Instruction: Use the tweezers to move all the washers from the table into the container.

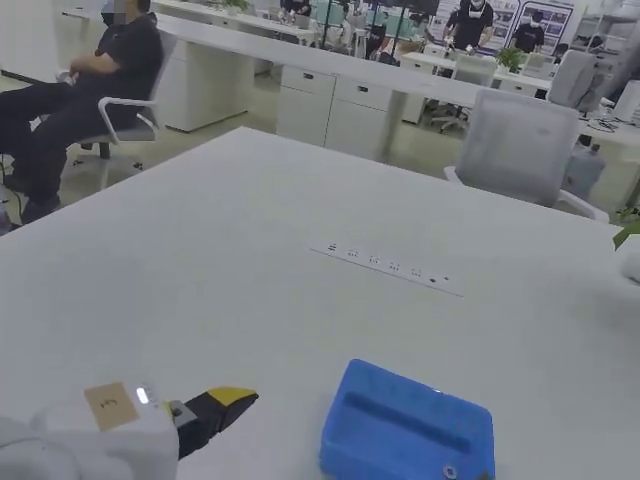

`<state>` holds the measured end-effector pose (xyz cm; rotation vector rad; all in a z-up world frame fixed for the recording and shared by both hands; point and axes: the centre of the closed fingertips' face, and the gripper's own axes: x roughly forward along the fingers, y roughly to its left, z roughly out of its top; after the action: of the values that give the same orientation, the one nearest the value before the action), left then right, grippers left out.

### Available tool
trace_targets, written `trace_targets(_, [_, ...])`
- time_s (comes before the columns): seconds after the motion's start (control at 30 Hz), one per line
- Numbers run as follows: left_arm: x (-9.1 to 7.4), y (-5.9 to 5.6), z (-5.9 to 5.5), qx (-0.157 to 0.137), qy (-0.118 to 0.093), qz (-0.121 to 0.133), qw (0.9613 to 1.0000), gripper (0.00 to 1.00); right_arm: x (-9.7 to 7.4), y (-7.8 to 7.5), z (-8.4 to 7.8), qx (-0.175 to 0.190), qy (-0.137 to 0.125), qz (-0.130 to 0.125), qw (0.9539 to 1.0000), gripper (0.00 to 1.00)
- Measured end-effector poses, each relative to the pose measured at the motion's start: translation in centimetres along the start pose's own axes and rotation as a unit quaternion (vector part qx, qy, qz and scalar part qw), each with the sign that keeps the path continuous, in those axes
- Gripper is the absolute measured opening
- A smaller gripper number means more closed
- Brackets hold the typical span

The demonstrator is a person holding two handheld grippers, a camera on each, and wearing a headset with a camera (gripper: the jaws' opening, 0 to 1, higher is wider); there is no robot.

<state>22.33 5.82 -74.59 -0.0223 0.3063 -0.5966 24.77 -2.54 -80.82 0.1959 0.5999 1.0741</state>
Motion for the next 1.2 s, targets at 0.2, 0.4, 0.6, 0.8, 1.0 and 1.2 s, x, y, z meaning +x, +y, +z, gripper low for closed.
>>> trace_targets(0.2, [0.0, 0.0, -0.1, 0.005, 0.003, 0.002, 1.0, 0.77, 0.6, 0.1, -1.1, 0.002, 0.013, 0.001, 0.9999, 0.04])
trace_targets(0.4, [-0.1, 0.1, -0.1, 0.005, 0.004, 0.004, 1.0, 0.76, 0.8, 0.0, -2.1, -0.032, 0.038, -0.01, 0.9987, 0.04])
trace_targets(0.6, [0.0, 0.0, -0.2, 0.008, 0.006, 0.002, 0.9999, 0.76, 1.0, 0.4, -2.3, -0.057, 0.038, -0.007, 0.9976, 0.04])
trace_targets(0.8, [0.0, 0.0, -0.3, 0.012, 0.008, 0.002, 0.9999, 0.76, 1.0, 1.4, -2.6, -0.107, 0.053, 0.003, 0.9929, 0.04])
trace_targets(1.0, [0.0, 0.0, -0.2, 0.012, 0.007, 0.001, 0.9999, 0.75, 0.9, 2.3, -3.4, -0.179, 0.08, 0.013, 0.9805, 0.04])
trace_targets(1.2, [0.0, 0.0, -0.2, 0.016, 0.008, 0.001, 0.9998, 0.75, 0.8, 2.6, -4.1, -0.279, 0.122, 0.008, 0.9526, 0.03])
